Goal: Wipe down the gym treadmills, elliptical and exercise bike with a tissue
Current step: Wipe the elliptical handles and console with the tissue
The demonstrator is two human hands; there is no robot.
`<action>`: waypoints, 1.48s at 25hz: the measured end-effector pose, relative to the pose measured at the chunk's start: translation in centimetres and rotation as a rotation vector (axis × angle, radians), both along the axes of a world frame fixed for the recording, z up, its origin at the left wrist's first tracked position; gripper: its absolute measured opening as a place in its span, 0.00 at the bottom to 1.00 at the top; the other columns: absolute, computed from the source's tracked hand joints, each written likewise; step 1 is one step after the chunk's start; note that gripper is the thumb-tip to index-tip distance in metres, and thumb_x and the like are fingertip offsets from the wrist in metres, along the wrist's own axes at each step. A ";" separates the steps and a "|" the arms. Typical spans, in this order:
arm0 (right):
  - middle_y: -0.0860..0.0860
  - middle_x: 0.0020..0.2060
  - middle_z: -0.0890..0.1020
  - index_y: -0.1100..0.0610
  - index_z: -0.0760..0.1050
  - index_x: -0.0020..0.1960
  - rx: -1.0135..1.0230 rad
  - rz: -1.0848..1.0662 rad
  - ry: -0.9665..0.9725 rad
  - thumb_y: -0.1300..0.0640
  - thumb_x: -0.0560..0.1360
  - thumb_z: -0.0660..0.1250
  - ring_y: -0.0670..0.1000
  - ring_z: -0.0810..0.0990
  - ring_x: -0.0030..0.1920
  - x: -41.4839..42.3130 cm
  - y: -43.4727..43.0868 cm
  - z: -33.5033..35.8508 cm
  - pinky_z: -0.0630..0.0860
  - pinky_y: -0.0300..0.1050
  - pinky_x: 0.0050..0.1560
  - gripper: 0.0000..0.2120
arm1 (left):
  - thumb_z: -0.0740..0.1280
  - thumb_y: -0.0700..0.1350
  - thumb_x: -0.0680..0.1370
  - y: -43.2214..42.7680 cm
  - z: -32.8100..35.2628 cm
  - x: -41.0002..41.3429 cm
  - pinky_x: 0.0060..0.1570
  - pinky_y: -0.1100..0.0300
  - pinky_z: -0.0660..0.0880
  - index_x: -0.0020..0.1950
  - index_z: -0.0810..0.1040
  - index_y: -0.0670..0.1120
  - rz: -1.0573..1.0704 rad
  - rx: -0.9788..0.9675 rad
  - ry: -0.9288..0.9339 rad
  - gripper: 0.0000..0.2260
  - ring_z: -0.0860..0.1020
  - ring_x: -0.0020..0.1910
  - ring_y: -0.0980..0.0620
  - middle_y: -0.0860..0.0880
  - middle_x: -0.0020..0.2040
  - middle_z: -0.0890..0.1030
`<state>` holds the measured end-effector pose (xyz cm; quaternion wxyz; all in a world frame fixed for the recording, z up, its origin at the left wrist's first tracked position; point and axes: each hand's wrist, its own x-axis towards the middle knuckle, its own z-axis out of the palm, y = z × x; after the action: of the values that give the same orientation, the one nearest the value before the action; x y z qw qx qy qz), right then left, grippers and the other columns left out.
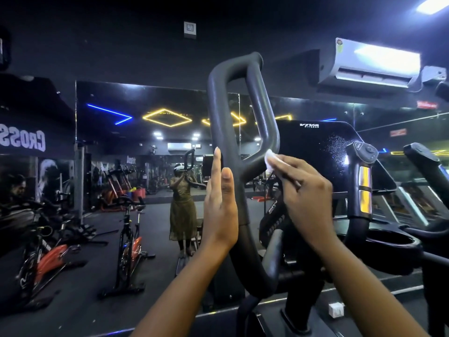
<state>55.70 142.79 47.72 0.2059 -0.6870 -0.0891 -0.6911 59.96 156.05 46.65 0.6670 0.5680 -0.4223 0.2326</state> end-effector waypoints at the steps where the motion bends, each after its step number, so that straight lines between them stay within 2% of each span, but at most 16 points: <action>1: 0.52 0.51 0.82 0.59 0.80 0.57 0.013 -0.005 -0.008 0.74 0.70 0.66 0.46 0.80 0.51 0.6 0.4 0.2 0.68 0.25 0.56 0.19 | 0.42 0.83 0.59 0.0 0.0 0.0 0.48 0.90 0.49 0.69 0.49 0.70 0.008 -0.002 -0.003 0.40 0.51 0.55 0.89 0.81 0.61 0.51; 4: 0.52 0.50 0.82 0.60 0.80 0.57 -0.020 0.036 -0.031 0.74 0.70 0.66 0.44 0.79 0.51 1.5 2.7 -2.1 0.67 0.26 0.57 0.19 | 0.43 0.82 0.61 -0.1 0.0 0.1 0.51 0.88 0.50 0.69 0.50 0.70 0.021 -0.004 -0.006 0.38 0.51 0.57 0.88 0.84 0.59 0.52; 7: 0.49 0.52 0.81 0.60 0.79 0.59 -0.006 0.159 -0.033 0.70 0.72 0.65 0.41 0.78 0.54 1.0 4.3 -5.0 0.69 0.28 0.57 0.17 | 0.43 0.82 0.61 -0.1 0.0 0.1 0.58 0.82 0.49 0.67 0.50 0.73 0.042 0.007 0.002 0.36 0.50 0.59 0.86 0.86 0.58 0.52; 11: 0.48 0.54 0.82 0.60 0.79 0.59 0.044 0.283 0.000 0.73 0.71 0.65 0.43 0.79 0.56 0.0 4.4 -7.5 0.73 0.35 0.58 0.19 | 0.44 0.80 0.63 -0.2 -0.1 0.4 0.56 0.84 0.50 0.69 0.50 0.70 0.065 0.007 -0.014 0.36 0.51 0.60 0.86 0.86 0.58 0.52; 14: 0.47 0.53 0.82 0.60 0.78 0.58 0.010 0.348 -0.008 0.73 0.70 0.66 0.44 0.80 0.55 -0.9 3.7 -7.7 0.75 0.37 0.56 0.18 | 0.47 0.77 0.67 -0.2 -0.2 0.5 0.64 0.76 0.50 0.67 0.48 0.73 0.082 0.037 -0.017 0.29 0.51 0.65 0.80 0.86 0.58 0.51; 16: 0.47 0.52 0.82 0.59 0.77 0.58 0.043 0.300 -0.058 0.70 0.71 0.66 0.43 0.80 0.54 -0.3 2.6 -5.6 0.74 0.36 0.55 0.17 | 0.47 0.72 0.69 -0.2 -0.1 0.6 0.67 0.67 0.50 0.68 0.47 0.73 0.102 0.057 -0.014 0.27 0.51 0.69 0.74 0.84 0.59 0.50; 17: 0.48 0.51 0.82 0.59 0.77 0.58 0.075 0.273 -0.079 0.69 0.72 0.66 0.43 0.80 0.53 0.3 2.2 -4.2 0.75 0.37 0.55 0.16 | 0.46 0.71 0.70 -0.2 -0.2 0.7 0.67 0.67 0.50 0.69 0.46 0.71 0.111 0.064 -0.023 0.28 0.51 0.69 0.73 0.84 0.59 0.49; 21: 0.51 0.52 0.81 0.58 0.79 0.58 0.036 0.183 -0.078 0.74 0.70 0.66 0.44 0.79 0.54 1.7 3.2 -2.7 0.74 0.38 0.58 0.20 | 0.46 0.70 0.71 -0.2 -0.3 1.2 0.58 0.82 0.49 0.75 0.48 0.64 0.126 0.071 -0.056 0.33 0.49 0.61 0.85 0.84 0.59 0.50; 23: 0.52 0.55 0.81 0.59 0.78 0.59 -0.009 0.184 -0.067 0.73 0.71 0.65 0.44 0.78 0.57 1.4 4.2 -4.2 0.73 0.38 0.60 0.20 | 0.47 0.69 0.71 -0.2 -0.2 1.1 0.57 0.84 0.49 0.75 0.48 0.63 0.134 0.076 -0.062 0.33 0.49 0.60 0.86 0.83 0.59 0.50; 27: 0.52 0.55 0.81 0.60 0.79 0.58 -0.010 0.220 -0.073 0.72 0.71 0.66 0.44 0.78 0.57 0.5 4.5 -6.7 0.75 0.41 0.58 0.18 | 0.46 0.70 0.70 -0.2 -0.2 0.8 0.65 0.70 0.50 0.74 0.47 0.66 0.167 0.098 -0.051 0.32 0.49 0.60 0.84 0.81 0.61 0.49; 30: 0.51 0.53 0.82 0.60 0.80 0.56 -0.058 0.261 -0.050 0.73 0.69 0.67 0.45 0.79 0.56 -0.8 4.4 -7.9 0.76 0.39 0.57 0.18 | 0.46 0.70 0.70 -0.1 -0.2 0.5 0.67 0.66 0.50 0.75 0.46 0.64 0.192 0.111 -0.053 0.34 0.50 0.64 0.80 0.79 0.62 0.48; 34: 0.50 0.52 0.81 0.60 0.78 0.57 0.056 0.168 -0.144 0.72 0.71 0.67 0.44 0.79 0.52 0.0 1.9 -3.9 0.73 0.32 0.56 0.16 | 0.47 0.67 0.74 0.0 0.0 -0.3 0.71 0.57 0.50 0.74 0.43 0.64 0.203 0.139 -0.014 0.30 0.50 0.73 0.64 0.70 0.69 0.47; 37: 0.51 0.50 0.81 0.61 0.79 0.57 0.102 0.074 -0.161 0.71 0.72 0.65 0.42 0.77 0.51 1.7 1.3 -0.9 0.72 0.29 0.55 0.16 | 0.47 0.65 0.76 0.2 0.0 -0.6 0.69 0.58 0.50 0.75 0.43 0.63 0.202 0.157 -0.004 0.28 0.49 0.72 0.63 0.66 0.72 0.49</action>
<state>57.40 144.11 46.87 0.2581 -0.6141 -0.0953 -0.7398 59.40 156.26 46.69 0.5928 0.6577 -0.3813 0.2656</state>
